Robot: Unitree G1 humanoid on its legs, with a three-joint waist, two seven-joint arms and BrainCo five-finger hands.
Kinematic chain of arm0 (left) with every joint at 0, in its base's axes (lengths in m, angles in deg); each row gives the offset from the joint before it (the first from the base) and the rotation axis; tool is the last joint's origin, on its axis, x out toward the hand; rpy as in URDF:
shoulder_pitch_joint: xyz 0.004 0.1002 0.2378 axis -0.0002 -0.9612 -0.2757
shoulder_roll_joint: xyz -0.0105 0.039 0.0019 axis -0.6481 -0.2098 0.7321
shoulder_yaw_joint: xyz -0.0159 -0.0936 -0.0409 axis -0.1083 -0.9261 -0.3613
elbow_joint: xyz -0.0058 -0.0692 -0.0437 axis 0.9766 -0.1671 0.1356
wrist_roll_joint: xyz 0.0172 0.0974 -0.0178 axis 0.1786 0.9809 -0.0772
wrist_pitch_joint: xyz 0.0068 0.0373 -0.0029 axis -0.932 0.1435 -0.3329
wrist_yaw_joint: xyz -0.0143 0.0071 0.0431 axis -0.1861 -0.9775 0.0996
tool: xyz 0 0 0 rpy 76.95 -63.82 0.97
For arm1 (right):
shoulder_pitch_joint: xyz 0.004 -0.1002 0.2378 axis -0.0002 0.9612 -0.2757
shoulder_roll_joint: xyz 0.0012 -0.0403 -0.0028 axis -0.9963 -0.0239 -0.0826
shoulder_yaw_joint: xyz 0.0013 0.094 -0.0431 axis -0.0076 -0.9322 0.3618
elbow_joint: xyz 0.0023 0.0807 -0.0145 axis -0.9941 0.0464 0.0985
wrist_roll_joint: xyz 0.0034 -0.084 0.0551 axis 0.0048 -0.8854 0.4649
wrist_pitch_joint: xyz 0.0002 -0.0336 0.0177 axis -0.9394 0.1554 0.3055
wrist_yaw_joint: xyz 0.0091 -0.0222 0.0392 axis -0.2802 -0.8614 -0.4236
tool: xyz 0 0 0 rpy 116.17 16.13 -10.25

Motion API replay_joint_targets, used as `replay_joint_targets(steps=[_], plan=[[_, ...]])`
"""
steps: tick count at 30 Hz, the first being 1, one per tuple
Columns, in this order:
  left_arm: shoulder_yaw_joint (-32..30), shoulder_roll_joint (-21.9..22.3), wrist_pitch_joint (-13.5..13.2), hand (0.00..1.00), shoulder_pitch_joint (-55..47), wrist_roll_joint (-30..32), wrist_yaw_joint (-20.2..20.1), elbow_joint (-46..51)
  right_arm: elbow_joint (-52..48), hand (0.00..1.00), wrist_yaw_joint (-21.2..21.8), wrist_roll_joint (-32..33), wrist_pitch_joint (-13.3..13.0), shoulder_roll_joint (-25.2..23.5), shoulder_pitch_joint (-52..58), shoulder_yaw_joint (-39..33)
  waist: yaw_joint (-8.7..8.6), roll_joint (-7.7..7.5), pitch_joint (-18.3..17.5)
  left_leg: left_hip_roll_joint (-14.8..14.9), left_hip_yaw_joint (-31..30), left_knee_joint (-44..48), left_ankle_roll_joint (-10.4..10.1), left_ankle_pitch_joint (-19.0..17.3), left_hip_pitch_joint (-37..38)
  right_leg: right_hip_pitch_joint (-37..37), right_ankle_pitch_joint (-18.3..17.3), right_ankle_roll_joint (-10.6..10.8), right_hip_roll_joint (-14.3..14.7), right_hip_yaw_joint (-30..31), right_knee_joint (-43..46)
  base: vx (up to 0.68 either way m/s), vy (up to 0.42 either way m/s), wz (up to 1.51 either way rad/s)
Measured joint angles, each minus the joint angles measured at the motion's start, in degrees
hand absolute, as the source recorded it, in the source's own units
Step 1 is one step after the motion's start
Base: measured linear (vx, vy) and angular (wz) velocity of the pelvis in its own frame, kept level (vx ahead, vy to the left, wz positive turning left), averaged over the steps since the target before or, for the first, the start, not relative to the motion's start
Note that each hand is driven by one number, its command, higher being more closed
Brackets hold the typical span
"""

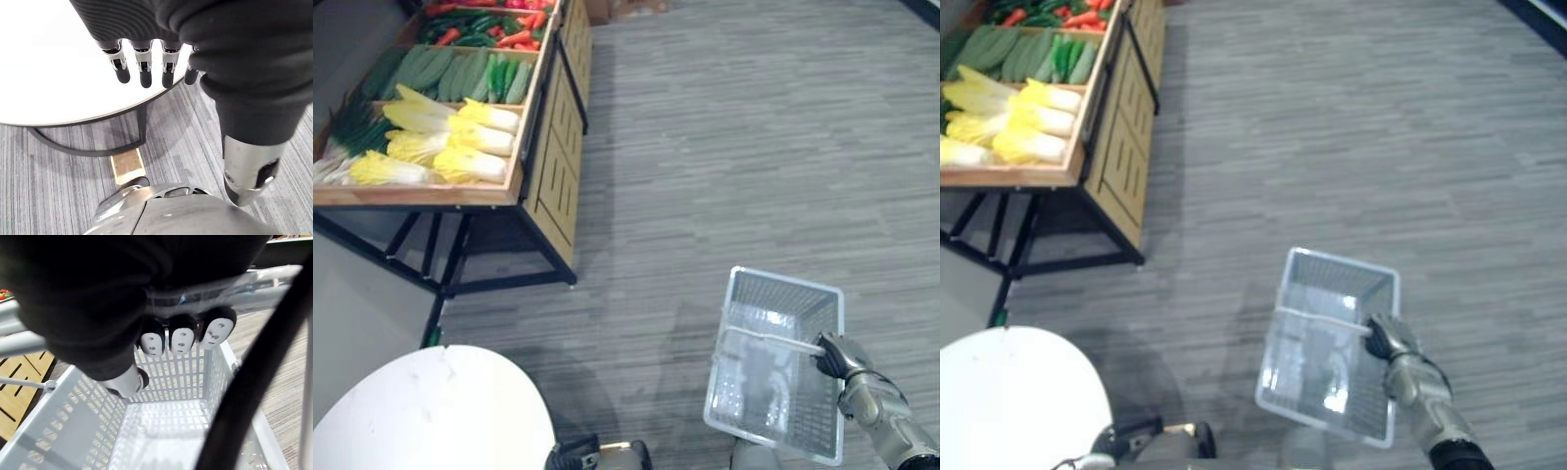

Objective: Pick vegetable in the basket

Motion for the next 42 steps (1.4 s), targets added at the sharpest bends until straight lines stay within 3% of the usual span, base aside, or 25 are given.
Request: replay_joint_targets(steps=[3, 4, 6, 8, 9, 12, 14, 15, 16, 17, 19, 22, 24, 25, 27, 30, 31, 32, 34, 36, 37, 38, 39, 40, 42], plan=[[2.2, -0.4, 0.1, 0.00, 0.0, 0.6, 0.9, -0.1, 1.5, 1.00, -0.8, -0.1, 1.2, -0.9, 0.0, -1.3, -0.03, -0.21, 0.2, -0.5, 1.3, -0.2, 0.7, -2.1, 2.0, -4.7, -1.2, -0.9, -0.3, -1.3, 11.3, -0.04, 0.090, -0.42], [3.7, -1.3, 0.1, 0.00, 0.1, 2.4, 1.0, -0.2, 1.4, 1.00, -1.9, -0.1, 1.5, -2.1, 0.5, -2.8, -0.72, -0.67, 0.6, -0.6, 1.4, -0.9, 0.9, -2.4, 3.7, -6.9, -1.0, -3.4, -1.0, -4.2, 17.6, -0.03, 0.063, -0.25], [4.5, -2.1, 0.1, 0.00, 1.0, 2.5, 1.0, 0.1, 1.5, 1.00, -2.0, 0.0, 1.7, -3.1, 1.4, -3.2, -1.13, -1.62, 1.4, -1.0, 1.3, -3.6, 1.5, -2.0, 6.7, -8.3, -0.2, -4.6, -2.0, -7.1, 22.0, 0.07, 0.068, -0.11], [5.5, -2.8, 0.1, 0.00, 1.7, 2.5, 1.1, 0.1, 1.8, 1.00, -2.1, -0.1, 1.8, -4.4, 1.5, -3.7, -1.97, -1.27, 1.7, -1.0, 1.1, -5.5, 2.2, -1.6, 8.0, -9.1, -1.8, -6.6, -2.7, -10.2, 22.6, 0.13, 0.023, -0.07], [5.7, -3.1, 0.1, 0.00, 2.7, 2.4, 1.1, 0.5, 2.2, 1.00, -2.1, -0.1, 1.7, -4.9, 1.3, -4.0, -2.00, -2.14, 2.0, -0.8, 1.0, -6.3, 2.6, -1.2, 8.1, -9.9, -2.2, -7.1, -2.2, -12.0, 19.7, 0.18, -0.032, -0.03], [5.7, -3.0, 0.1, 0.00, 6.1, 2.4, 0.9, 2.0, 2.9, 1.00, -2.3, 0.0, 1.9, -5.1, 0.7, -6.5, -2.36, -2.26, 4.4, 0.4, 0.4, -7.8, 1.3, -1.8, 9.1, -11.1, 0.0, -5.1, -0.5, -13.7, 5.8, 0.30, -0.110, 0.09], [5.6, -3.1, 0.0, 0.00, 6.9, 2.4, 0.9, 2.9, 3.1, 1.00, -2.3, 0.0, 2.4, -5.3, 0.7, -7.5, -3.62, -2.39, 4.6, 0.8, -0.1, -9.7, -1.4, -1.6, 11.7, -11.0, 2.7, -4.0, 0.0, -13.8, -3.0, 0.51, -0.204, 0.31], [5.5, -3.3, 0.0, 0.00, 6.9, 2.3, 1.0, 3.0, 3.1, 1.00, -2.3, 0.0, 3.0, -5.6, 0.9, -8.2, -4.02, -2.38, 4.6, 1.4, -0.7, -11.0, -3.1, -2.2, 14.2, -10.6, 6.2, -4.8, 0.3, -13.7, -4.6, 0.54, -0.235, 0.37], [5.4, -2.7, -0.1, 0.00, 7.6, 2.3, 1.0, 3.3, 3.5, 1.00, -2.3, 0.1, 3.5, -5.6, 0.9, -8.9, -4.66, -0.51, 4.7, 3.3, -2.1, -10.8, -4.4, -2.5, 15.0, -11.2, 10.9, -6.3, 1.7, -14.5, -0.9, 0.55, -0.254, 0.19], [5.6, -2.6, -0.2, 0.00, 7.9, 2.3, 0.9, 3.5, 3.6, 1.00, -2.3, 0.1, 3.9, -5.9, -0.1, -9.1, -4.31, 0.81, 4.4, 4.8, -2.7, -9.6, -5.1, -2.0, 14.1, -12.8, 8.5, -7.7, 2.7, -15.1, 2.1, 0.53, -0.303, 0.00], [5.2, -2.6, -0.8, 0.00, 9.3, 2.3, 0.9, 3.8, 3.5, 1.00, -2.3, 0.2, 4.1, -6.1, -1.1, -9.3, -4.30, 1.25, 4.5, 6.2, -6.3, -4.2, -6.2, 1.3, 12.0, -15.2, 2.6, -8.9, 2.6, -16.0, 10.9, 0.43, -0.307, 0.02], [4.5, -1.1, -1.0, 0.00, 8.3, 2.3, 0.9, 3.5, 2.3, 1.00, -2.3, 0.2, 3.8, -6.0, 0.9, -9.7, -4.36, 1.51, 4.4, 7.8, -9.8, 10.7, -6.4, 11.1, 8.1, -10.3, -5.2, -9.4, 1.5, -18.5, 15.9, 0.50, -0.294, 0.30], [2.8, 0.0, -0.6, 0.00, 6.6, 2.3, 0.8, 2.2, 0.7, 1.00, -2.3, 0.5, 3.3, -5.9, 2.8, -9.3, -3.40, 1.56, 4.3, 9.3, -11.3, 23.6, -6.7, 24.7, 2.5, -5.3, -8.7, -9.9, 1.3, -19.3, 15.4, 0.48, -0.226, 0.19], [2.5, 0.2, -0.6, 0.00, 5.8, 2.1, 0.7, 1.7, 0.6, 1.00, -2.3, 0.6, 3.1, -5.8, 3.2, -9.1, -3.22, 1.10, 4.6, 10.4, -11.0, 30.7, -6.4, 23.8, -0.8, -3.1, -10.2, -9.9, 1.5, -19.8, 14.3, 0.48, -0.166, 0.24], [0.6, -0.3, 0.3, 0.00, 4.5, 2.2, 0.8, 1.4, 0.7, 1.00, -2.3, 1.0, 3.2, -5.6, 3.5, -8.6, -1.61, 1.57, 4.6, 10.9, -10.1, 42.9, -3.2, 14.5, -9.2, 3.2, -12.6, -10.3, 2.4, -20.4, 11.2, 0.41, -0.089, 0.18], [-1.2, -0.2, 0.1, 0.00, 3.7, 1.9, 0.9, 1.6, 0.8, 1.00, -2.3, 2.2, 3.4, -5.1, 4.0, -8.8, 0.22, 1.56, 4.7, 8.5, -5.8, 38.4, -1.2, 8.7, -17.3, 10.3, -12.6, -9.1, 2.3, -22.9, 6.3, 0.36, 0.006, 0.26], [-1.9, 0.0, 0.2, 0.00, 3.3, 1.9, 0.9, 1.7, 0.9, 1.00, -2.3, 2.2, 3.4, -5.1, 3.4, -8.8, 0.97, 1.60, 4.6, 6.7, -2.5, 28.5, -1.4, 8.5, -19.8, 12.5, -12.5, -7.9, 2.0, -23.9, 4.4, 0.33, 0.061, 0.12], [-1.9, 0.0, 0.2, 0.00, 3.2, 1.9, 0.9, 1.7, 0.9, 1.00, -2.3, 2.2, 3.4, -5.1, 3.4, -8.8, 0.99, 1.60, 4.6, 6.7, -2.4, 28.3, -1.4, 8.6, -19.8, 12.5, -12.5, -7.9, 2.0, -23.9, 4.4, 0.38, 0.108, 0.16], [-2.5, 1.1, 0.3, 0.00, 1.6, 2.1, 0.9, 1.6, 1.0, 1.00, -2.4, 2.2, 3.0, -5.3, 3.5, -8.8, 1.36, 2.50, 4.1, 2.2, -0.1, 0.2, -1.9, 13.7, -19.7, 17.6, -12.6, -5.2, 2.2, -25.4, -0.4, 0.44, 0.174, 0.17], [-2.5, 2.2, 0.7, 0.00, -0.6, 2.4, 0.8, 1.1, 1.2, 1.00, -2.5, 2.2, 3.1, -5.4, 3.5, -8.6, 1.63, 4.17, 3.1, 2.5, -0.5, -9.3, -1.8, 15.3, -19.6, 21.0, -13.9, -3.0, 3.4, -25.4, -2.7, 0.49, 0.253, -0.02], [-2.6, 2.6, 1.0, 0.00, -1.8, 2.5, 0.7, 0.1, 1.6, 1.00, -2.5, 2.2, 3.3, -5.9, 3.5, -8.5, 2.09, 4.77, 2.5, 3.4, -0.1, -7.8, 0.7, 19.3, -19.9, 23.3, -15.3, -1.5, 3.7, -24.9, -3.3, 0.51, 0.273, -0.05], [-2.5, 2.6, 1.3, 0.00, -1.8, 2.5, 0.7, -0.1, 1.9, 1.00, -2.5, 2.2, 3.3, -6.1, 3.4, -8.1, 2.50, 4.77, 2.2, 2.8, 0.0, -6.4, 2.3, 20.5, -19.8, 24.1, -15.7, -1.7, 3.3, -24.6, -3.3, 0.50, 0.240, -0.03], [-2.6, 2.1, 1.5, 0.00, -1.9, 2.7, 0.7, 0.0, 2.7, 1.00, -2.4, 2.3, 3.3, -6.2, 3.0, -6.4, 3.42, 2.56, 1.9, 1.1, 0.3, -3.9, 3.1, 20.6, -20.4, 24.3, -15.7, -2.0, 1.3, -23.2, -2.9, 0.46, 0.199, 0.03], [-3.1, 1.1, 1.5, 0.00, -1.8, 3.9, 0.7, 0.0, 3.2, 1.00, -2.4, 2.2, 3.3, -6.6, 2.1, -4.7, 4.28, 0.46, 1.9, -0.5, 1.1, -2.1, 5.9, 18.6, -20.4, 24.1, -15.2, -2.4, -0.9, -21.2, -1.5, 0.46, 0.198, 0.01], [-3.6, 0.2, 1.9, 0.00, -1.8, 4.5, 0.7, -0.1, 3.8, 1.00, -2.1, 1.9, 3.1, -7.3, 1.6, -1.9, 4.90, -2.40, 1.2, -2.5, 2.4, 0.5, 8.4, 16.0, -19.8, 22.3, -14.5, -1.2, -4.1, -18.2, 4.7, 0.43, 0.174, 0.10]])
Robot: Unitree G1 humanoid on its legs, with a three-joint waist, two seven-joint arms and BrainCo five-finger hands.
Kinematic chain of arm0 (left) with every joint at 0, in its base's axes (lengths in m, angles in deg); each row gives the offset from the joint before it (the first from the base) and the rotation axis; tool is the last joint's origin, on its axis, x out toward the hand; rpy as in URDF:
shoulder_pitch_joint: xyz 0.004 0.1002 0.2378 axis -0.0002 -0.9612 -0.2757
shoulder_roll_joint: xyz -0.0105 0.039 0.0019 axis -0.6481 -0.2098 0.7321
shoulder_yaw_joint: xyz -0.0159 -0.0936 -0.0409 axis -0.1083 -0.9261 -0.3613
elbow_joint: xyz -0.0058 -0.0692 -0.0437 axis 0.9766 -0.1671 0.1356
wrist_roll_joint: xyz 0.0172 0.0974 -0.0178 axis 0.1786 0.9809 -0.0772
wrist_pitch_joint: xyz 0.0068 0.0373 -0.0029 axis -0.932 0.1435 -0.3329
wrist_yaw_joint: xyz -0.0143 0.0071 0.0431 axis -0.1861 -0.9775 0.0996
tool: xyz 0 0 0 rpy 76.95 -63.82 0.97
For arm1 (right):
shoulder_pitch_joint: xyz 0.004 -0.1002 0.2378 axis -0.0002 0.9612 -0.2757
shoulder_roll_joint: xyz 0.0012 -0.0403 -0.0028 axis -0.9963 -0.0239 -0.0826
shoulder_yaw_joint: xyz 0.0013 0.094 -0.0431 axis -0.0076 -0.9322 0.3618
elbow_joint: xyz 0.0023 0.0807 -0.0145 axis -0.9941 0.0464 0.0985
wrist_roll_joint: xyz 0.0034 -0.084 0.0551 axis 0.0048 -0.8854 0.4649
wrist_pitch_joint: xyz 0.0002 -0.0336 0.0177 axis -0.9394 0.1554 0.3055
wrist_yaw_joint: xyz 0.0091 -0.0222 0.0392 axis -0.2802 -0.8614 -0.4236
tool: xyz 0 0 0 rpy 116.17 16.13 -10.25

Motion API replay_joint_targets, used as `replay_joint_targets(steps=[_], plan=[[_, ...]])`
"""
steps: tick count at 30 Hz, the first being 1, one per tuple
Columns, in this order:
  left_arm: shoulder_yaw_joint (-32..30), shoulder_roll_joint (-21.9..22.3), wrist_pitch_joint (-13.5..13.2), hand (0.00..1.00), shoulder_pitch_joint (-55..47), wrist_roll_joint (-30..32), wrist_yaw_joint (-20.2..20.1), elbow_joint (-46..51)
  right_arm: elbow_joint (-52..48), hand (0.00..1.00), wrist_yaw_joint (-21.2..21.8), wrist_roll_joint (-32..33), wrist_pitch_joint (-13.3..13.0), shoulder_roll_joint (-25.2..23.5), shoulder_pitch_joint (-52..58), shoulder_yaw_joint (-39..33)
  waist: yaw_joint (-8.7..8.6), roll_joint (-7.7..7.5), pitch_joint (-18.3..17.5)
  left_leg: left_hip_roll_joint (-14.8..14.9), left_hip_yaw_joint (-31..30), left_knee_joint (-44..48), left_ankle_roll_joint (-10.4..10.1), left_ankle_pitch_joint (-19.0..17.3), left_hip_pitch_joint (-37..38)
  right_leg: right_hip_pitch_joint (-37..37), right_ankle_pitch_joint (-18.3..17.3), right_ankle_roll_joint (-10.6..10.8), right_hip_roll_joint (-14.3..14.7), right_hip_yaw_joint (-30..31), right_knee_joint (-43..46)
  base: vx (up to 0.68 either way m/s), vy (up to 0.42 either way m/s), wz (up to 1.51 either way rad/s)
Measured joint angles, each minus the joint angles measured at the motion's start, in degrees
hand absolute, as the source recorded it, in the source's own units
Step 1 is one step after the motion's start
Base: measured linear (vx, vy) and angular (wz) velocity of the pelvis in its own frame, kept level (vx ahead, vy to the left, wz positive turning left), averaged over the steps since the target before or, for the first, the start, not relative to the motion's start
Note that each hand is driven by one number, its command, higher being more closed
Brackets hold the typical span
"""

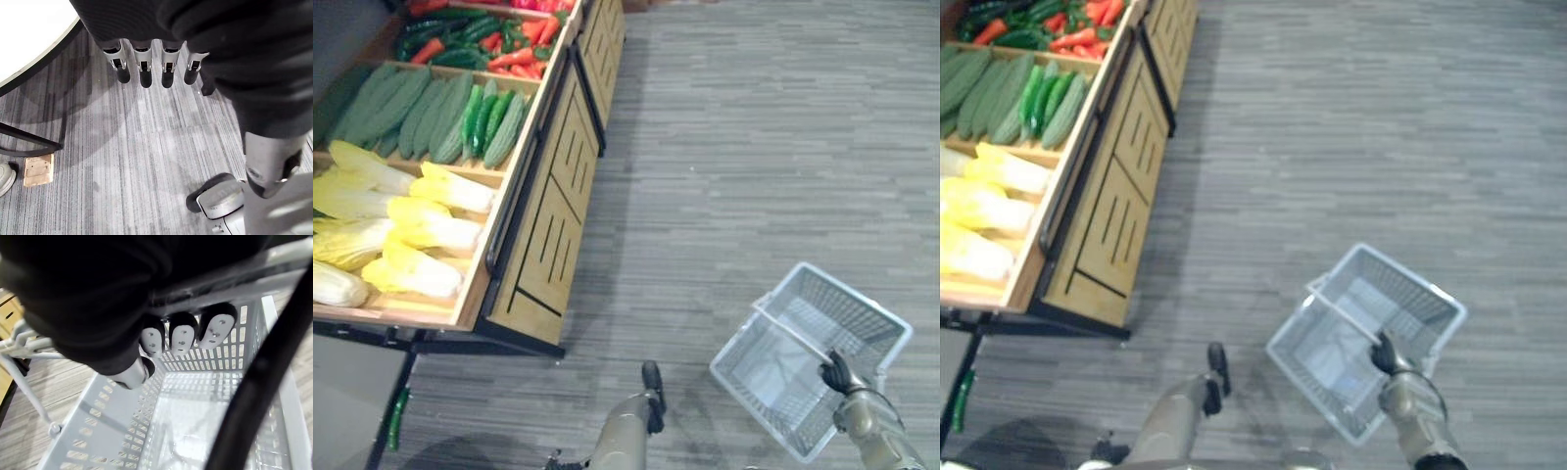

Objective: Pick vegetable in the basket

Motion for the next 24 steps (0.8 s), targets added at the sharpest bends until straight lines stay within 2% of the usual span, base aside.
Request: replay_joint_targets(steps=[1, 2, 3, 4, 5, 6, 7, 8, 10, 11, 14, 15, 16, 17, 18, 19, 20, 21, 22, 23, 24], plan=[[0.1, -0.3, 0.1, 0.00, -0.1, 0.0, 0.0, -0.1, 0.2, 1.00, 0.0, -0.2, -0.3, -0.5, 0.0, 0.2, 0.29, -0.73, -0.1, -0.6, 0.3, 0.2, 0.3, -1.0, 0.9, -1.0, 0.6, 1.0, -1.1, 0.9, 3.5, 0.57, 0.215, 0.01], [0.2, -0.9, 0.1, 0.00, -0.2, 0.1, -0.1, -0.2, 0.5, 1.00, 0.0, -0.6, -0.3, -2.1, -0.1, 0.2, 0.91, -1.85, 0.0, -1.8, 0.8, -0.1, 0.4, -3.0, 3.6, -4.6, 3.1, 3.1, -3.3, 3.4, 13.6, 0.55, 0.217, -0.04], [0.5, -1.3, 0.2, 0.00, -0.5, 0.2, -0.1, -0.1, 1.2, 1.00, 0.0, -1.1, -0.4, -3.7, -0.4, 1.0, 0.92, -2.59, -0.2, -2.6, 0.8, -1.1, 0.4, -5.1, 6.6, -9.9, 9.8, 3.3, -5.1, 6.1, 26.0, 0.45, 0.184, -0.09], [0.8, -1.5, 0.3, 0.00, -0.5, 0.1, -0.1, 0.0, 1.5, 1.00, -0.2, -1.5, 0.0, -4.2, -0.5, 1.7, 0.91, -2.82, -0.2, -2.8, 0.8, -1.8, -0.1, -6.3, 8.2, -12.7, 15.4, 3.0, -5.9, 7.4, 31.6, 0.45, 0.183, -0.02], [2.1, -1.8, 0.7, 0.00, -0.4, 0.1, -0.1, 0.1, 1.9, 1.00, -0.3, -2.2, -0.2, -4.0, -1.6, 2.7, 0.77, -3.41, -0.1, -3.6, 0.3, -2.4, 0.0, -8.0, 11.2, -18.2, 19.9, 3.8, -6.7, 9.2, 43.6, 0.37, 0.138, 0.16], [3.1, -2.5, 0.8, 0.00, 0.0, 0.0, -0.1, 0.7, 2.0, 1.00, -0.1, -2.2, -0.4, -3.5, -1.4, 4.3, 0.51, -3.62, -0.2, -4.3, -1.4, -2.9, 0.3, -9.1, 14.3, -22.3, 18.0, 1.0, -6.7, 9.2, 52.9, 0.69, 0.200, 0.48], [3.6, -2.8, 0.8, 0.00, 0.1, -0.2, 0.0, 1.8, 2.0, 1.00, 0.0, -2.2, -0.8, -4.2, -0.6, 4.6, -0.21, -3.57, -0.2, -5.0, -3.4, -4.1, 0.8, -9.8, 17.9, -24.8, 14.7, -1.1, -5.7, 8.0, 57.5, 0.51, 0.104, 0.66], [3.6, -2.9, 0.7, 0.00, 0.1, -0.4, 0.2, 2.3, 1.9, 1.00, -0.1, -2.1, -1.0, -4.6, -0.5, 4.5, -0.61, -3.57, -0.2, -5.5, -4.6, -5.0, 0.9, -10.0, 19.7, -25.8, 12.7, -2.1, -5.4, 7.3, 58.3, 0.53, 0.080, 0.78], [4.2, -2.9, 0.7, 0.00, 0.3, -0.5, 0.3, 2.7, 1.9, 1.00, 0.1, -2.1, -1.1, -5.1, 0.1, 4.6, -2.20, -3.37, -0.2, -6.2, -8.1, -7.3, 1.1, -10.2, 24.0, -29.3, 7.1, -4.0, -4.5, 5.0, 55.9, 0.44, -0.008, 0.96], [4.4, -3.0, 0.7, 0.00, 0.5, -1.1, 0.3, 3.0, 2.0, 1.00, 0.2, -2.1, -1.0, -4.9, 0.1, 4.5, -2.79, -2.97, 0.1, -6.1, -10.4, -7.7, 1.0, -10.4, 25.7, -31.4, 4.8, -4.4, -3.6, 3.9, 50.4, 0.45, -0.056, 1.15], [4.6, -2.8, 0.5, 0.00, 2.1, -1.2, 0.2, 3.2, 2.6, 1.00, 0.2, -2.0, -0.3, -4.8, -0.4, 4.3, -3.07, -1.84, 0.7, -4.5, -15.8, -7.5, 0.4, -10.7, 27.7, -32.9, 4.6, -4.4, -0.1, 4.6, 29.0, 0.48, -0.203, 1.24], [4.6, -2.6, 0.1, 0.00, 2.2, -1.2, 0.1, 4.0, 2.7, 1.00, 0.3, -2.0, 0.0, -4.8, -0.6, 4.2, -3.21, -1.42, 0.6, -3.4, -18.1, -6.9, -1.3, -11.9, 27.8, -32.6, 5.9, -3.1, 1.7, 7.7, 17.5, 0.40, -0.293, 1.29], [4.6, -2.5, -0.3, 0.00, 2.4, -1.1, 0.0, 4.1, 2.7, 1.00, 0.4, -2.0, 0.1, -4.8, -0.6, 3.9, -2.88, -1.67, 0.7, -2.8, -20.7, -6.1, -2.8, -13.2, 27.8, -32.4, 7.2, -1.2, 2.1, 11.6, 8.3, 0.40, -0.329, 1.26], [4.6, -2.4, -0.3, 0.00, 2.5, -1.1, 0.0, 4.1, 2.7, 1.00, 0.4, -2.0, 0.1, -4.8, -0.6, 3.8, -2.72, -1.80, 0.7, -2.4, -22.0, -5.8, -3.5, -14.1, 27.9, -32.3, 7.7, -0.7, 2.1, 13.2, 4.6, 0.41, -0.417, 1.24], [4.4, -2.3, -0.2, 0.00, 2.3, -1.2, -0.1, 3.8, 2.7, 1.00, 0.5, -2.1, 0.1, -4.8, -0.5, 3.5, -2.48, -2.11, 0.7, -1.9, -24.9, -4.1, -5.1, -16.7, 27.9, -31.6, 8.7, -0.3, 1.4, 16.1, -1.6, 0.34, -0.380, 0.97], [4.4, -2.4, -0.2, 0.00, 2.3, -1.2, -0.1, 3.6, 2.7, 1.00, 0.6, -2.1, 0.0, -4.8, -0.3, 3.4, -2.24, -2.42, 0.6, -1.7, -26.1, -3.2, -6.1, -18.1, 27.9, -31.0, 8.7, -0.2, 0.6, 17.0, -3.3, 0.42, -0.520, 1.18], [3.7, -2.1, -0.1, 0.00, 2.5, -1.2, 0.0, 2.2, 2.8, 1.00, 1.1, -2.2, 0.2, -4.4, -0.3, 2.7, -2.02, -1.37, 1.1, -0.2, -28.7, -1.7, -7.9, -20.6, 28.0, -30.7, 15.2, 2.1, 0.9, 15.9, -0.4, 0.35, -0.527, 1.28], [3.3, -1.1, -0.1, 0.00, 2.5, -1.7, -0.2, 1.0, 2.5, 1.00, 1.6, -2.3, 0.4, -3.6, -0.5, 1.0, -2.53, -0.08, 1.2, 1.0, -30.9, -0.5, -8.0, -21.0, 27.6, -31.4, 14.5, 1.3, 1.6, 14.3, 5.6, 0.33, -0.508, 1.09], [3.3, -1.1, -0.1, 0.00, 2.5, -1.8, -0.2, 0.8, 2.5, 1.00, 1.6, -2.3, 0.4, -3.6, -0.5, 0.8, -2.53, 0.13, 1.2, 1.0, -31.0, -0.4, -7.9, -20.8, 27.7, -31.6, 14.3, 1.0, 1.6, 14.1, 6.4, 0.29, -0.465, 1.25], [2.5, -0.2, -0.2, 0.00, 2.1, -2.8, -0.3, -0.1, 2.2, 1.00, 1.7, -2.1, 0.9, -2.8, -0.4, -0.8, -2.28, 1.22, 1.0, 2.5, -32.4, 0.5, -9.4, -18.5, 27.7, -32.3, 8.0, -0.5, 1.2, 11.4, 14.6, 0.33, -0.489, 1.04], [1.3, 0.6, -0.1, 0.00, 1.6, -3.2, -0.3, -0.4, 2.2, 1.00, 1.8, -2.1, 1.1, -2.2, -0.3, -0.8, -2.27, 1.85, 0.6, 3.6, -33.3, 0.7, -10.1, -16.9, 27.5, -32.0, 5.9, -1.5, 0.4, 8.7, 17.9, 0.37, -0.549, 1.49]])
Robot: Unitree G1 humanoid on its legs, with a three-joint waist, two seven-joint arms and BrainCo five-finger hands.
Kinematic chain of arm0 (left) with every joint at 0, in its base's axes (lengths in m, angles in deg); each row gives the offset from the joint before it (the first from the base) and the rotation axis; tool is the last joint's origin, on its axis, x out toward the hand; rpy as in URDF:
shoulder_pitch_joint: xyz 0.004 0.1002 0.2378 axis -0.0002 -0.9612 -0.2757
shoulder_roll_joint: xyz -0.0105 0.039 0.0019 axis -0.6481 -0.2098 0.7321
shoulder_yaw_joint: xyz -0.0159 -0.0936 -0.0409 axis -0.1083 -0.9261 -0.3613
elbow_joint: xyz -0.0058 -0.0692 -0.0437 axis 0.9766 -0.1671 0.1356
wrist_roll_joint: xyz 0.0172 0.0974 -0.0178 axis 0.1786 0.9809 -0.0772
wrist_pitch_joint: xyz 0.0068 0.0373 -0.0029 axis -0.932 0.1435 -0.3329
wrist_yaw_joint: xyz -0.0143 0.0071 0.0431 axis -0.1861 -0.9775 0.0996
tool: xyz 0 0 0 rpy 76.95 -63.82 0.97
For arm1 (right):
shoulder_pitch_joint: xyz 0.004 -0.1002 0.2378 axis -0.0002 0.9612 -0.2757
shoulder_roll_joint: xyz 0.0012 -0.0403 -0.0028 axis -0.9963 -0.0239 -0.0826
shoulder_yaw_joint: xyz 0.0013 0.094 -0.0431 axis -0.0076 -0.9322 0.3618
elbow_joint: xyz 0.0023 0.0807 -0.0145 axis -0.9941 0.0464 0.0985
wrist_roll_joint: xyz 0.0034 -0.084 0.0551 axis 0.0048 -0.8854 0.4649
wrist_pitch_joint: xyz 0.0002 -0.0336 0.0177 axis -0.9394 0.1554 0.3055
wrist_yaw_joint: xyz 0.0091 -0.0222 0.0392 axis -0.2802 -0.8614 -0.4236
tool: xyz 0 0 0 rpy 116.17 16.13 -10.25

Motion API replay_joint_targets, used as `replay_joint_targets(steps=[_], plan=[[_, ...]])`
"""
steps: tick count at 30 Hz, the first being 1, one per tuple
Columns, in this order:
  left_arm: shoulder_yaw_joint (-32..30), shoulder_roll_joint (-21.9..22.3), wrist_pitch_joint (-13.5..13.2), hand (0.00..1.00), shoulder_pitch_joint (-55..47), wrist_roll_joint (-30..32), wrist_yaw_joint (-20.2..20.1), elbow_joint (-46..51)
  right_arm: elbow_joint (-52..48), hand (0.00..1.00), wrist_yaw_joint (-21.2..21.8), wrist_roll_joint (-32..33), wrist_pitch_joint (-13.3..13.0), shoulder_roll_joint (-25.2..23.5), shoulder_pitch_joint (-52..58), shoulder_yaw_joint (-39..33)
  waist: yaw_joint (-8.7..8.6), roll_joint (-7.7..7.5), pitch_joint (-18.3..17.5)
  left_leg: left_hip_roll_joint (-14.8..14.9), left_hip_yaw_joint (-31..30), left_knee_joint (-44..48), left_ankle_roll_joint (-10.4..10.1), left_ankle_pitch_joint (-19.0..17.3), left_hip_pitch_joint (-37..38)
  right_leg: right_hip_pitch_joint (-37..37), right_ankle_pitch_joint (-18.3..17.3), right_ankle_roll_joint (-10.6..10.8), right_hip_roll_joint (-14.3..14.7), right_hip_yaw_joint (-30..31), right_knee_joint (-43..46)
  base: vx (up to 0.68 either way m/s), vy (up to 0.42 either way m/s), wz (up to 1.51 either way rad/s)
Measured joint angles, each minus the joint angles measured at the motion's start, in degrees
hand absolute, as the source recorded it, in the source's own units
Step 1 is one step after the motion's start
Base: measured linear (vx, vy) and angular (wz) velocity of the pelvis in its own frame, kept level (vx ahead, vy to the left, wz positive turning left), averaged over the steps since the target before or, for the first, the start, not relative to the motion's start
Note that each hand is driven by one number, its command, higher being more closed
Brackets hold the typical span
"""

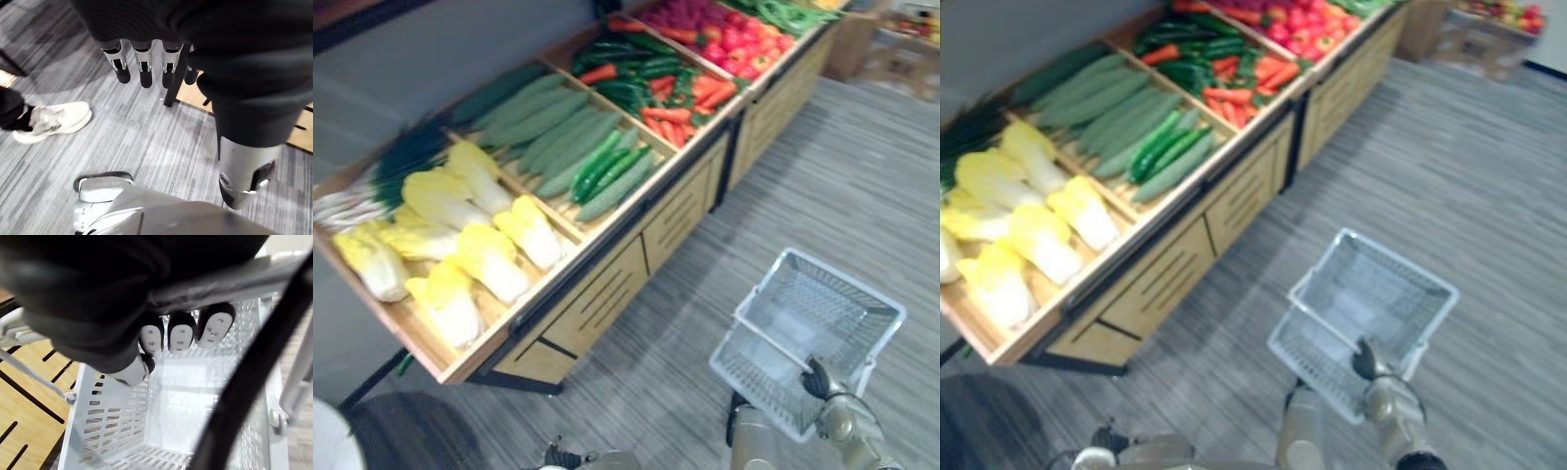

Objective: Pick vegetable in the basket

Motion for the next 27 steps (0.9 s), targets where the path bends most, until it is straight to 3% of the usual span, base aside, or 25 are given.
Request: replay_joint_targets(steps=[3, 4, 5, 6, 7, 9, 11, 15, 20, 21, 22, 27], plan=[[-2.0, 0.5, 0.0, 0.00, -0.2, -0.9, 0.6, 0.3, 0.2, 1.00, 0.2, 0.2, 0.0, -0.1, 0.3, -0.7, -0.15, 0.67, -1.1, 1.3, -0.2, 2.0, -0.7, 5.1, -4.4, 0.9, -3.0, -1.8, -1.8, -6.5, 2.2, 0.25, -0.403, 1.17], [-3.1, 0.7, 0.0, 0.00, -0.1, -3.0, 1.1, 0.5, 1.1, 1.00, 0.5, 0.6, 0.0, -0.9, 0.9, -1.5, -0.33, 0.55, -1.0, 2.6, 4.6, 3.5, -1.9, 10.8, -7.7, 3.7, -3.3, -2.3, -2.9, -11.0, 0.1, 0.18, -0.280, 1.33], [-3.4, 0.7, 0.0, 0.00, 0.0, -4.2, 1.4, 0.5, 1.7, 1.00, 0.4, 0.7, 0.0, -1.3, 1.2, -1.7, -0.37, 0.43, -0.9, 3.1, 7.6, 4.0, -2.0, 13.3, -8.5, 5.3, -3.4, -2.5, -3.3, -12.9, -1.1, 0.21, -0.341, 1.73], [-3.5, 0.8, 0.0, 0.00, -0.1, -5.3, 2.2, 0.5, 2.2, 1.00, 0.4, 1.2, 0.1, -1.8, 2.4, -1.7, -0.37, -0.42, -0.4, 4.9, 15.0, 4.1, -1.4, 18.2, -9.3, 9.5, -3.3, -2.7, -3.8, -16.9, -3.9, 0.15, -0.318, 1.53], [-3.6, 0.9, 0.0, 0.00, -0.5, -6.2, 3.1, 1.0, 2.3, 1.00, 0.3, 1.2, 0.1, -2.3, 3.6, -1.7, -0.13, -0.34, -0.5, 7.3, 24.1, 4.9, 0.5, 19.6, -9.6, 12.8, -3.3, -2.9, -4.1, -20.2, -6.2, 0.11, -0.259, 1.42], [-3.6, 0.9, 0.1, 0.00, -0.6, -6.4, 3.3, 1.1, 2.3, 1.00, 0.3, 1.2, 0.1, -2.3, 3.9, -1.6, -0.14, 0.06, -0.6, 9.0, 35.5, 7.1, 1.4, 18.6, -10.3, 15.6, -3.4, -3.2, -4.2, -24.5, -7.7, 0.05, -0.148, 0.95], [-3.7, 1.0, 0.1, 0.00, -0.4, -6.3, 3.4, 1.4, 2.3, 1.00, -0.2, 1.2, 0.1, -2.6, 3.9, -1.6, -0.26, 0.09, -0.6, 8.8, 41.1, 5.6, 1.5, 18.5, -11.0, 16.4, -3.4, -3.2, -4.1, -27.8, -8.1, 0.02, -0.058, 0.87], [-4.2, 1.1, 0.1, 0.00, -0.4, -6.2, 3.2, 2.3, 3.6, 1.00, -0.2, 1.1, 0.0, -4.0, 3.0, -0.8, 0.40, 0.66, -1.0, 6.2, 39.0, -6.3, 0.7, 19.1, -9.9, 16.2, -1.4, -3.0, -2.4, -32.0, -10.8, -0.04, 0.035, 0.64], [-4.6, 1.1, 0.1, 0.00, -0.3, -5.8, 3.0, 2.6, 4.2, 1.00, -0.1, 1.6, -0.4, -4.1, 1.7, 0.9, 0.55, 0.57, -1.0, 4.1, 36.8, -11.5, 0.7, 21.1, -10.5, 16.5, 0.8, -2.6, -2.1, -34.1, -13.5, -0.09, 0.093, 0.34], [-2.8, 1.0, 1.2, 0.00, 0.2, -3.4, 0.4, 0.4, 6.2, 1.00, 0.6, 3.0, -0.8, -5.7, 2.1, 2.9, 0.14, 1.61, -5.2, 2.9, 37.2, -19.2, -2.2, 21.4, -8.5, 17.2, 3.3, -2.1, 2.7, -24.7, -19.7, -0.01, 0.038, 0.09], [-2.8, 1.0, 1.2, 0.00, 0.3, -3.4, 0.4, 0.5, 6.2, 1.00, 0.6, 3.0, -0.8, -5.7, 2.1, 2.9, 0.13, 1.60, -5.2, 2.8, 37.2, -19.2, -3.1, 21.5, -8.3, 17.3, 3.3, -2.1, 2.6, -24.7, -19.8, 0.04, 0.005, -0.01], [-2.8, 1.0, 1.2, 0.00, 0.4, -3.4, 0.4, 0.5, 6.2, 1.00, 0.6, 3.0, -0.8, -5.8, 2.2, 2.6, 0.01, 1.51, -5.1, 2.8, 37.1, -19.3, -3.9, 21.1, -7.6, 17.8, 3.1, -1.8, 2.5, -24.5, -19.6, 0.01, 0.004, -0.01]])
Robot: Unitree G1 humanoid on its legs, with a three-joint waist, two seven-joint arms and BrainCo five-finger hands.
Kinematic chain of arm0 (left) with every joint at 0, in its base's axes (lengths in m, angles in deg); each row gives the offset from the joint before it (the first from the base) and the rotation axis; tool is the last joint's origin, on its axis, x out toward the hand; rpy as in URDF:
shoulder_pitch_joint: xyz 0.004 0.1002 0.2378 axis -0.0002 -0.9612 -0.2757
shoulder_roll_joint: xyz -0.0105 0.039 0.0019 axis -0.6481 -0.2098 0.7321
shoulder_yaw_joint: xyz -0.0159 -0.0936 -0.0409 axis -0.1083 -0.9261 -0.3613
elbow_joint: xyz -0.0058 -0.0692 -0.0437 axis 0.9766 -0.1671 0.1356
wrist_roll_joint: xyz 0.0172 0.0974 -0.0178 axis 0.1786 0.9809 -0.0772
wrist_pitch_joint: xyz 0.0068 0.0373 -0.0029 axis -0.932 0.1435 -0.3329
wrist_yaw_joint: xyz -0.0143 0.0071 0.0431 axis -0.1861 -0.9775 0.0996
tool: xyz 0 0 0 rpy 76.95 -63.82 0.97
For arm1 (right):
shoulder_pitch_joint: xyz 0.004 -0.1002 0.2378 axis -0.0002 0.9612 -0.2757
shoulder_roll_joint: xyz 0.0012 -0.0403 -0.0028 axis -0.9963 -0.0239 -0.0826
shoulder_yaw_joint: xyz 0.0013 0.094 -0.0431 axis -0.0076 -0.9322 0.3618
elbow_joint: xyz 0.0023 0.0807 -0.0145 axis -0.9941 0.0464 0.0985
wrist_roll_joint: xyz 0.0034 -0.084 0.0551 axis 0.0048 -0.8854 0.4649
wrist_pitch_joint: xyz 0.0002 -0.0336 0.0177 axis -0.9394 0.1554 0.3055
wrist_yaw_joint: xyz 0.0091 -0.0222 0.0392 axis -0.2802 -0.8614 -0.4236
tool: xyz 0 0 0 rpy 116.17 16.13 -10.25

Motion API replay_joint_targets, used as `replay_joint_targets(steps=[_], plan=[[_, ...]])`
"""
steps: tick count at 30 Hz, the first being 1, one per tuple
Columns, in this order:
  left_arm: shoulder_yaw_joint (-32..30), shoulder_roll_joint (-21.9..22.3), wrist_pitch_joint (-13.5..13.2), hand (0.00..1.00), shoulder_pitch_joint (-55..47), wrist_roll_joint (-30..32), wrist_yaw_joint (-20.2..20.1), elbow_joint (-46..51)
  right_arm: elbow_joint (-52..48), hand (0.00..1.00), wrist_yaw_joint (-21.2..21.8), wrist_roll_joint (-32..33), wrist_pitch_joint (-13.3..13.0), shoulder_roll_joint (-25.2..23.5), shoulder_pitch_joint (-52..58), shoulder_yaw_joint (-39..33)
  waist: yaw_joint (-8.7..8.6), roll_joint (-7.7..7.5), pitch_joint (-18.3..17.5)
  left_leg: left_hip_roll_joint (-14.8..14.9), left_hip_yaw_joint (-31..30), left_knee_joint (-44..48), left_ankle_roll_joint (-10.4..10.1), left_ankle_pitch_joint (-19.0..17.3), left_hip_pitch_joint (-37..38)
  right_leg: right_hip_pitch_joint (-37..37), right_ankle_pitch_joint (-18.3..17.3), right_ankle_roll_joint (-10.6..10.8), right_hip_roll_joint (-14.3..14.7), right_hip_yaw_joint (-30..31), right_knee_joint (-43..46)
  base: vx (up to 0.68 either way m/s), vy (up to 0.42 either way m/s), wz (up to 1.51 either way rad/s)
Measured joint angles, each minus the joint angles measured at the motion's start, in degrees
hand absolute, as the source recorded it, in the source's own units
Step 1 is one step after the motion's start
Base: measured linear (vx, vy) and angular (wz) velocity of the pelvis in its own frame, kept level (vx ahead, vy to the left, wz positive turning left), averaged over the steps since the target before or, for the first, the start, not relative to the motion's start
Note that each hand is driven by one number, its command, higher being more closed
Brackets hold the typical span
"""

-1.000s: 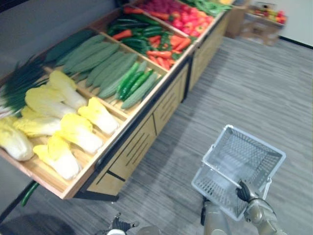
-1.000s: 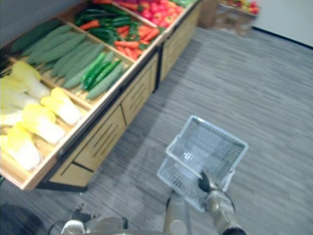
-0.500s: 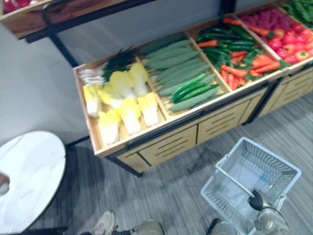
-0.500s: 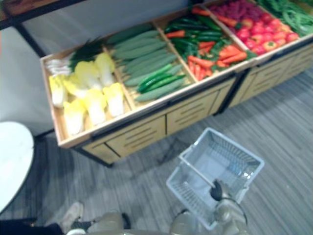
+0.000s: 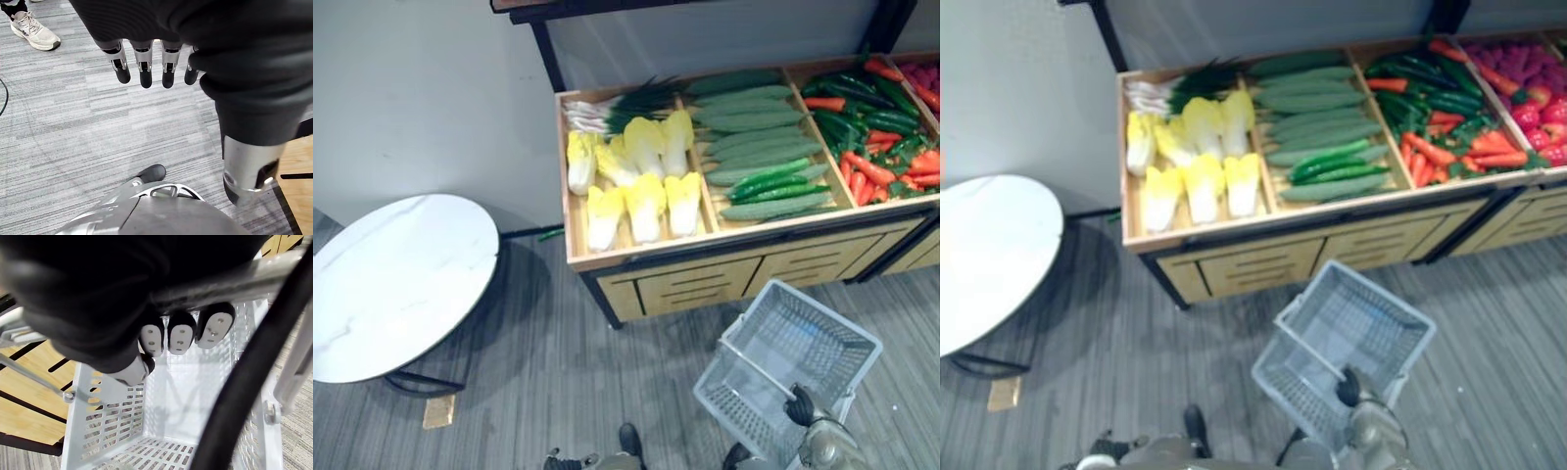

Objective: Pick vegetable in the basket

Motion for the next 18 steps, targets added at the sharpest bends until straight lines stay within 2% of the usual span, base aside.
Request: replay_joint_targets(steps=[2, 6, 8, 10, 11, 13, 14, 16, 18], plan=[[0.0, -0.1, 0.0, 0.00, 0.3, 0.6, 0.0, 0.0, 0.3, 1.00, 0.0, 0.4, 0.0, -0.2, 0.0, -0.6, -0.03, -0.26, 0.2, -0.1, 0.0, -0.1, -0.2, -0.2, 0.5, 0.0, -0.1, 0.1, -0.2, 0.4, 0.3, -0.02, 0.017, -0.07], [0.0, -1.1, 0.0, 0.00, 0.5, 3.8, 0.0, -0.1, 1.0, 1.00, -0.2, 1.7, -0.2, -1.3, 0.3, -2.6, -0.32, -1.58, 0.7, -0.8, 0.0, -1.2, -0.1, -0.4, 2.1, -1.0, -2.7, 0.4, -1.5, 1.9, 4.5, -0.02, 0.013, -0.06], [0.0, -1.6, 0.0, 0.00, 0.4, 4.4, 0.0, -0.3, 2.8, 1.00, -0.3, 2.3, -0.4, -2.2, 0.4, -3.7, -0.43, -2.17, 1.0, -0.9, 0.0, -1.0, 0.9, -0.9, 2.9, -1.2, -4.5, 0.0, -1.9, 2.5, 6.8, 0.00, 0.000, 0.00], [-0.1, -2.0, 0.1, 0.00, 0.3, 4.4, 0.1, -0.8, 4.4, 1.00, -0.4, 2.8, -0.4, -2.9, 1.1, -4.1, -0.42, -2.62, 0.8, -0.4, -0.5, 3.0, 2.1, -3.3, 1.2, -1.6, -6.8, 0.0, -1.9, 4.1, 9.5, -0.01, -0.082, 0.13], [0.0, -2.0, 0.0, 0.00, 0.2, 4.4, 0.1, -0.9, 5.0, 1.00, -0.4, 3.6, -0.4, -2.7, 1.8, -4.1, -0.51, -2.43, 0.7, 0.6, -1.9, 8.2, 1.6, -6.1, -1.0, -1.6, -8.0, 0.0, -1.5, 5.4, 10.5, 0.00, -0.101, 0.26], [0.0, -1.7, -0.1, 0.00, -0.1, 4.4, 0.4, -0.8, 5.1, 1.00, -0.7, 4.0, -0.1, -1.7, 3.4, -4.2, -0.34, -1.84, 0.8, 2.1, -3.6, 16.5, 0.4, -8.1, -4.0, -1.3, -9.1, -0.3, -0.5, 6.4, 10.8, 0.05, -0.043, 0.19], [-0.1, -1.8, -0.1, 0.00, 0.1, 4.4, 0.5, -0.7, 5.2, 1.00, -0.7, 4.0, 0.1, -1.4, 3.4, -4.4, -0.18, -1.31, 0.9, 2.1, -5.0, 19.4, 0.9, -7.5, -5.1, -1.0, -9.3, -0.4, -0.8, 6.3, 11.3, 0.08, -0.067, 0.08], [-0.1, -2.1, -0.3, 0.00, 0.3, 4.4, 0.5, 0.0, 6.0, 1.00, -0.7, 3.9, 0.2, -0.1, 3.2, -4.9, 0.05, -2.02, 1.7, 1.7, -9.2, 28.0, 0.5, -4.1, -8.8, 0.4, -9.8, -0.5, -2.1, 6.7, 11.1, 0.07, -0.079, 0.03], [0.2, -2.2, -0.6, 0.00, 0.4, 4.4, 0.4, 0.4, 6.4, 1.00, -0.8, 3.9, 0.3, 0.5, 3.2, -5.4, 0.15, -2.57, 2.0, 1.0, -10.5, 28.7, 0.8, -3.5, -10.0, 1.5, -9.7, -0.5, -2.8, 6.8, 9.9, 0.07, -0.007, -0.03]])
